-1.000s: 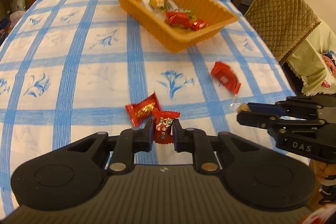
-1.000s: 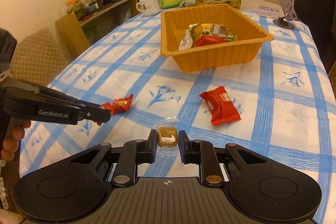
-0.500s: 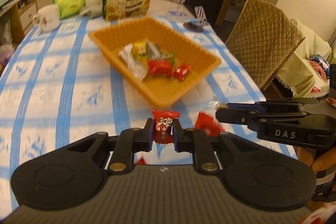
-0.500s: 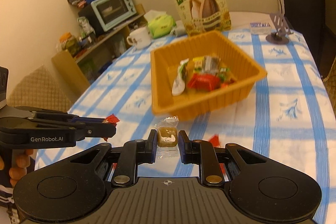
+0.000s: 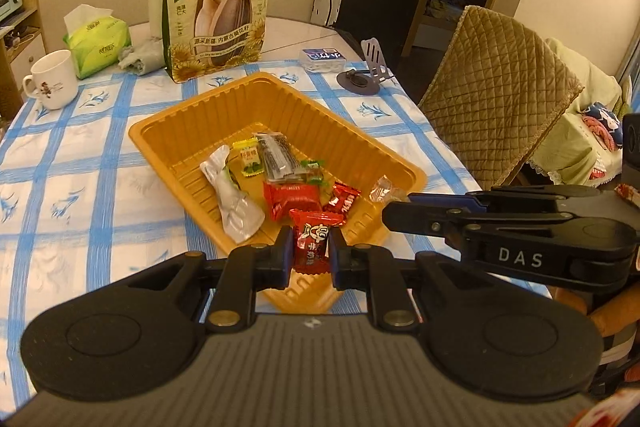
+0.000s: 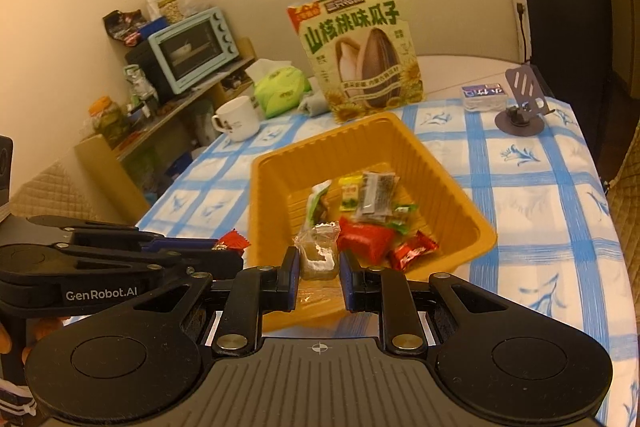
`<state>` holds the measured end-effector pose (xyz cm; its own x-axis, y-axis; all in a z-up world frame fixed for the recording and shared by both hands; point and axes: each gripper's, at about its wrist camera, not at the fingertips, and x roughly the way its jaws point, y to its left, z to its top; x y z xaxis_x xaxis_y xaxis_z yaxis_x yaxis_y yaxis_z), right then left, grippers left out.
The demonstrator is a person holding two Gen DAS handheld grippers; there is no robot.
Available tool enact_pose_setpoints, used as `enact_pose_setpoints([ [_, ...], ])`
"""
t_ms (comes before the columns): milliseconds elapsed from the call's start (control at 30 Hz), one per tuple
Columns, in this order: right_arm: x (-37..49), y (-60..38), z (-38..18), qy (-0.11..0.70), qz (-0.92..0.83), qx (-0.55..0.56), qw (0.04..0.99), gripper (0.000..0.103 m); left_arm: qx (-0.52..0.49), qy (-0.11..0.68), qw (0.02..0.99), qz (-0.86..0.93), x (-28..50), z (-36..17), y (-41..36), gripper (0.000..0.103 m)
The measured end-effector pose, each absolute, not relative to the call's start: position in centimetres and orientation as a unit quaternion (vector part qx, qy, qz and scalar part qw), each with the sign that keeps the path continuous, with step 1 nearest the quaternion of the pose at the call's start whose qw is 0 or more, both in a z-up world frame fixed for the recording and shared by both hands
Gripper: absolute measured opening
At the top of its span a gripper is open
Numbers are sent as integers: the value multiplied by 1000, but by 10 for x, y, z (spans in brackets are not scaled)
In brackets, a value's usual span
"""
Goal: Organize snacks
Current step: 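Carry both held candies over the orange tray, then open both tools to drop the candies into the tray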
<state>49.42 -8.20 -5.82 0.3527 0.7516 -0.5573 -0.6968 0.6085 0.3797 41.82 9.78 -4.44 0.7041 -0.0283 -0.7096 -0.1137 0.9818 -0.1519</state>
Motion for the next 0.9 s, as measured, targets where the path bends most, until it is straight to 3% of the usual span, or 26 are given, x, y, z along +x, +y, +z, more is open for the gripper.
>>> enact_pose_setpoints([
  [900,538,-62,-83,389,423,31,818,22,-93,438,894,19,474,-90,114,17],
])
